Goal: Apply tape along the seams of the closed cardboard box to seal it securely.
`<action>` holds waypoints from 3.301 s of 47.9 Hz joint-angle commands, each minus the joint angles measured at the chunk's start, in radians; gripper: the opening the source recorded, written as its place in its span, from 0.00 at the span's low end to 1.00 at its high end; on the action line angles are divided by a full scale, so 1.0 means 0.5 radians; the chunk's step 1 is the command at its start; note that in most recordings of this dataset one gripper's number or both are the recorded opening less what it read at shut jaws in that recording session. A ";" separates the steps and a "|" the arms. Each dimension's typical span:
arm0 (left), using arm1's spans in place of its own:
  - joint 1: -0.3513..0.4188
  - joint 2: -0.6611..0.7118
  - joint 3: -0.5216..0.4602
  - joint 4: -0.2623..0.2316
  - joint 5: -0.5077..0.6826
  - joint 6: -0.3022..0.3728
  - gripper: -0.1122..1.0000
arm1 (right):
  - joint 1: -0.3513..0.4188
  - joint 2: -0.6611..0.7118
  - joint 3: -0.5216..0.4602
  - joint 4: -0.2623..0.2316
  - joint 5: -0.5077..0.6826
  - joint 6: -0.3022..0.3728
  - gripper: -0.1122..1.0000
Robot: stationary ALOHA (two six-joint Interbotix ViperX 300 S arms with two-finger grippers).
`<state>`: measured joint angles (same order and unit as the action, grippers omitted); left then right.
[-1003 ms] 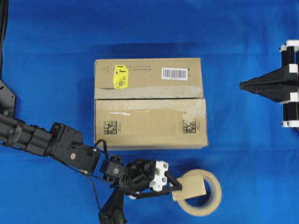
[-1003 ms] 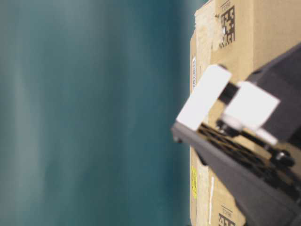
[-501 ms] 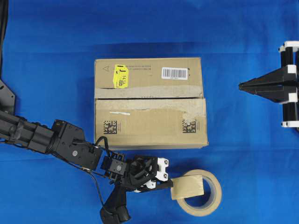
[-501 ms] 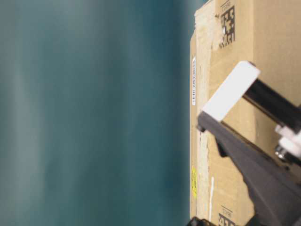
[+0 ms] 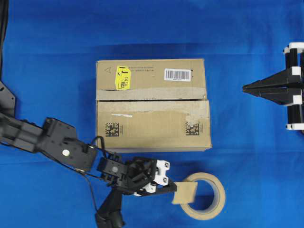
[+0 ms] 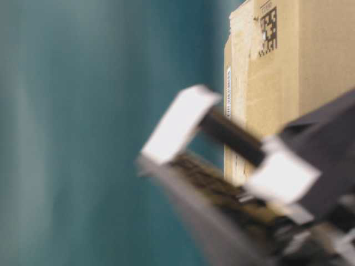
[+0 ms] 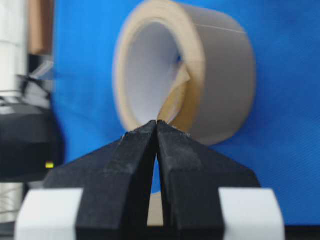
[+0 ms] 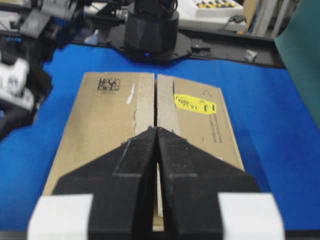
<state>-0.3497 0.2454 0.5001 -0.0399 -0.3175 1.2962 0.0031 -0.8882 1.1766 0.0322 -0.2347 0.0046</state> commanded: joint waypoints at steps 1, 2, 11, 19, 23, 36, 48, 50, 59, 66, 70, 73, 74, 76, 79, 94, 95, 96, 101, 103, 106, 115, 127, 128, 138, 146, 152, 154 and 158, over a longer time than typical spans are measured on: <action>-0.003 -0.187 0.006 -0.003 0.037 0.043 0.11 | 0.003 0.000 -0.028 0.006 0.009 0.003 0.10; 0.000 -0.215 0.009 -0.003 0.052 0.052 0.11 | 0.003 0.000 -0.028 0.003 0.009 0.003 0.10; 0.021 -0.420 0.028 0.003 0.190 0.132 0.11 | 0.003 -0.003 -0.031 0.003 0.015 0.003 0.10; 0.055 -0.515 0.031 0.009 0.233 0.184 0.11 | 0.003 -0.006 -0.034 0.003 0.009 0.003 0.10; 0.080 -0.534 0.034 0.006 0.233 0.209 0.11 | 0.003 -0.006 -0.031 0.003 0.006 0.003 0.10; 0.224 -0.641 0.129 0.015 0.230 0.236 0.11 | 0.003 -0.003 -0.034 0.000 0.000 0.000 0.10; 0.469 -0.838 0.301 0.015 0.218 0.383 0.11 | 0.003 0.006 -0.031 -0.003 -0.025 0.000 0.10; 0.506 -0.859 0.316 0.015 0.215 0.405 0.11 | 0.003 0.009 -0.031 -0.003 -0.031 -0.003 0.10; 0.663 -0.877 0.334 0.015 0.252 0.426 0.11 | 0.003 0.025 -0.025 -0.003 -0.055 -0.003 0.10; 0.730 -0.877 0.328 0.018 0.288 0.426 0.11 | 0.000 0.037 -0.025 -0.003 -0.067 -0.006 0.10; 0.742 -0.877 0.331 0.018 0.291 0.420 0.11 | 0.003 0.037 -0.025 -0.003 -0.071 -0.006 0.10; 0.742 -0.877 0.331 0.018 0.291 0.399 0.11 | 0.003 0.043 -0.021 -0.003 -0.071 -0.006 0.10; 0.742 -0.877 0.331 0.015 0.291 0.396 0.11 | 0.003 0.043 -0.025 -0.003 -0.071 -0.006 0.10; 0.746 -0.877 0.337 0.015 0.288 0.393 0.11 | 0.000 0.049 -0.021 -0.003 -0.074 -0.006 0.10; 0.746 -0.877 0.347 0.015 0.295 0.383 0.11 | 0.000 0.055 -0.021 -0.003 -0.083 -0.006 0.10; 0.736 -0.874 0.344 0.012 0.285 0.310 0.11 | -0.028 0.071 -0.021 -0.003 -0.095 -0.006 0.10; 0.736 -0.874 0.344 0.012 0.282 0.307 0.11 | -0.034 0.074 -0.021 -0.003 -0.098 -0.006 0.10; 0.736 -0.871 0.341 0.012 0.282 0.304 0.11 | -0.034 0.077 -0.021 -0.003 -0.101 -0.006 0.10; 0.736 -0.874 0.353 0.012 0.304 0.298 0.11 | -0.040 0.086 -0.018 -0.003 -0.114 -0.006 0.10; 0.736 -0.877 0.362 0.009 0.316 0.295 0.11 | -0.040 0.092 -0.018 0.000 -0.114 -0.006 0.10; 0.736 -0.893 0.383 0.006 0.344 0.295 0.11 | -0.043 0.101 -0.018 0.000 -0.120 -0.006 0.10; 0.739 -0.920 0.442 0.006 0.445 0.291 0.11 | -0.046 0.135 -0.025 0.006 -0.184 -0.006 0.10; 0.779 -0.920 0.485 0.006 0.598 0.301 0.11 | -0.049 0.282 -0.061 0.012 -0.319 0.003 0.10; 0.782 -0.920 0.485 0.006 0.601 0.301 0.11 | -0.049 0.301 -0.067 0.015 -0.334 0.003 0.10; 0.782 -0.902 0.512 0.009 0.607 0.307 0.11 | -0.049 0.565 -0.150 0.058 -0.469 0.003 0.10; 0.785 -0.899 0.546 0.006 0.614 0.307 0.11 | -0.049 0.816 -0.285 0.114 -0.525 0.006 0.10; 0.782 -0.905 0.577 0.009 0.617 0.344 0.11 | -0.049 0.991 -0.408 0.166 -0.534 0.006 0.11; 0.782 -0.908 0.580 0.012 0.617 0.344 0.11 | -0.049 1.065 -0.463 0.181 -0.543 0.006 0.11; 0.782 -0.908 0.583 0.012 0.617 0.347 0.11 | -0.049 1.187 -0.555 0.209 -0.546 0.006 0.16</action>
<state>0.0399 -0.1948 0.8007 -0.0337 -0.0061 1.4696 -0.0199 -0.3298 0.9557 0.1243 -0.4939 0.0061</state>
